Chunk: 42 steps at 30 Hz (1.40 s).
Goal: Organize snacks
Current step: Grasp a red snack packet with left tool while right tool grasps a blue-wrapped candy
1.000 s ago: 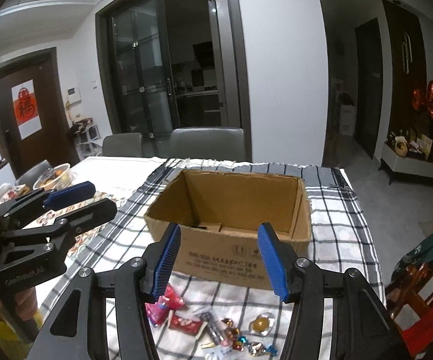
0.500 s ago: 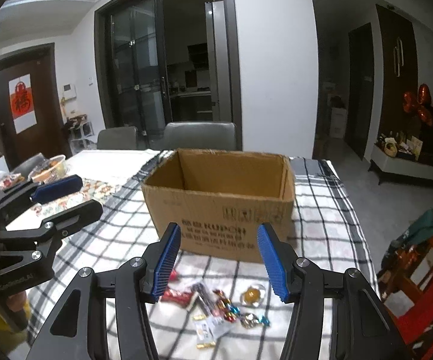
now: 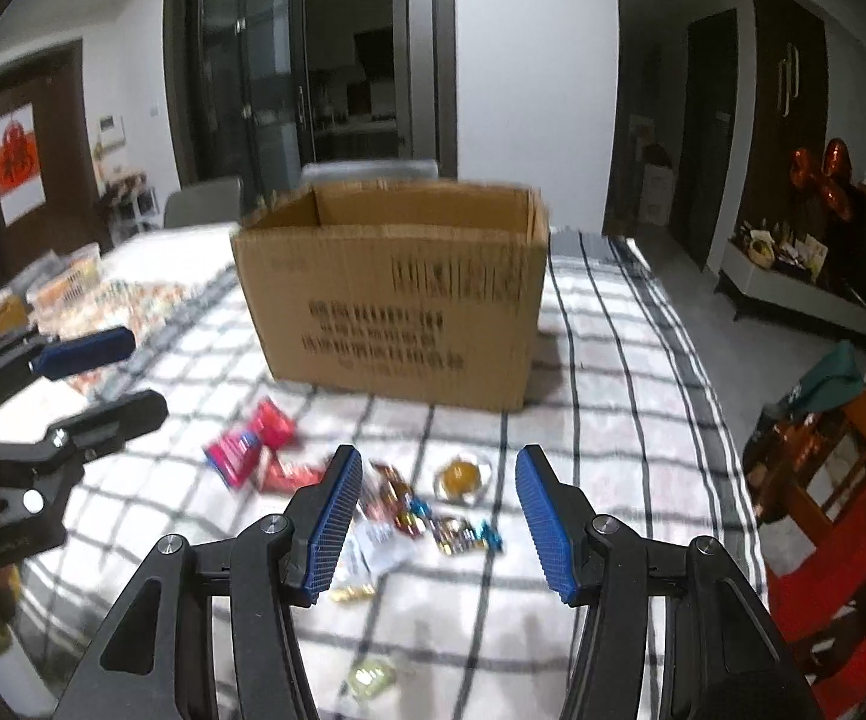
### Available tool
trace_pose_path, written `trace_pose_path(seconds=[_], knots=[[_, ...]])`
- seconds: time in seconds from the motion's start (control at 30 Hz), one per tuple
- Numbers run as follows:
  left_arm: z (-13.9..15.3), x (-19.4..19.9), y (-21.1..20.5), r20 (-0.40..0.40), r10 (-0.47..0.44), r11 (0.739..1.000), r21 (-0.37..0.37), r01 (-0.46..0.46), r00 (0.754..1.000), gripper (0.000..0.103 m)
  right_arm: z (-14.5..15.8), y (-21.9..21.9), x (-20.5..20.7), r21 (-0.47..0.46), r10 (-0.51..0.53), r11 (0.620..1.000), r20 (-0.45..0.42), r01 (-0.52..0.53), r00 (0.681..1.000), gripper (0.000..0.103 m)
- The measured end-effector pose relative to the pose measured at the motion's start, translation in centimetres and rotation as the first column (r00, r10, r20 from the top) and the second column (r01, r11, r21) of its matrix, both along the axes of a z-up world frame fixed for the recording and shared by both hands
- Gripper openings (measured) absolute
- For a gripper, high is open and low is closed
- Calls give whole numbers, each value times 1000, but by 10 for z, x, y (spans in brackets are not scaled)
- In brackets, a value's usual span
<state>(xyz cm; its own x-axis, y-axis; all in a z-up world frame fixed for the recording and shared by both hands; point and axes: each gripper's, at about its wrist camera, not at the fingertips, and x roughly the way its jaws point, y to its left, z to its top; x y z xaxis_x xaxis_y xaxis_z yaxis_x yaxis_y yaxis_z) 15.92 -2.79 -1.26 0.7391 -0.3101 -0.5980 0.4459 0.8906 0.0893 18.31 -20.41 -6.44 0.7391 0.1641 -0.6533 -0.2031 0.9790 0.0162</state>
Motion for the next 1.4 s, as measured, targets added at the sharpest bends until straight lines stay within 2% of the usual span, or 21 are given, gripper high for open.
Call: trace_pose_path(seconds=[0.33,0.53,0.8,1.03,1.07,1.23,1.33,1.4], knots=[[-41,24,-11,-175,-66,998,5,68,982,51,-34,-9,13,9,-3,1000,-114,4,993,55],[-60,39,-17,-260,-138,990,-3,142,956,51,-47,-5,25,-11,16,1000,-170,-18,985,54],[-75,59,-25,-284,-174,977,73,203,943,51,-60,-1,40,-36,47,998,-221,-56,974,54],[-86,74,-31,-318,-223,953,125,274,921,51,-69,1,48,-56,76,994,-257,-93,963,52],[-88,76,-32,-323,-226,951,130,279,919,51,-70,1,49,-60,79,993,-261,-98,962,48],[-94,83,-33,-346,-236,944,142,299,908,51,-75,2,56,-70,98,990,-283,-122,954,47],[-96,87,-32,-356,-234,946,133,297,905,51,-78,3,61,-76,105,988,-295,-132,950,40],[-98,89,-32,-363,-233,947,124,295,902,50,-79,4,64,-80,112,987,-297,-142,948,40]])
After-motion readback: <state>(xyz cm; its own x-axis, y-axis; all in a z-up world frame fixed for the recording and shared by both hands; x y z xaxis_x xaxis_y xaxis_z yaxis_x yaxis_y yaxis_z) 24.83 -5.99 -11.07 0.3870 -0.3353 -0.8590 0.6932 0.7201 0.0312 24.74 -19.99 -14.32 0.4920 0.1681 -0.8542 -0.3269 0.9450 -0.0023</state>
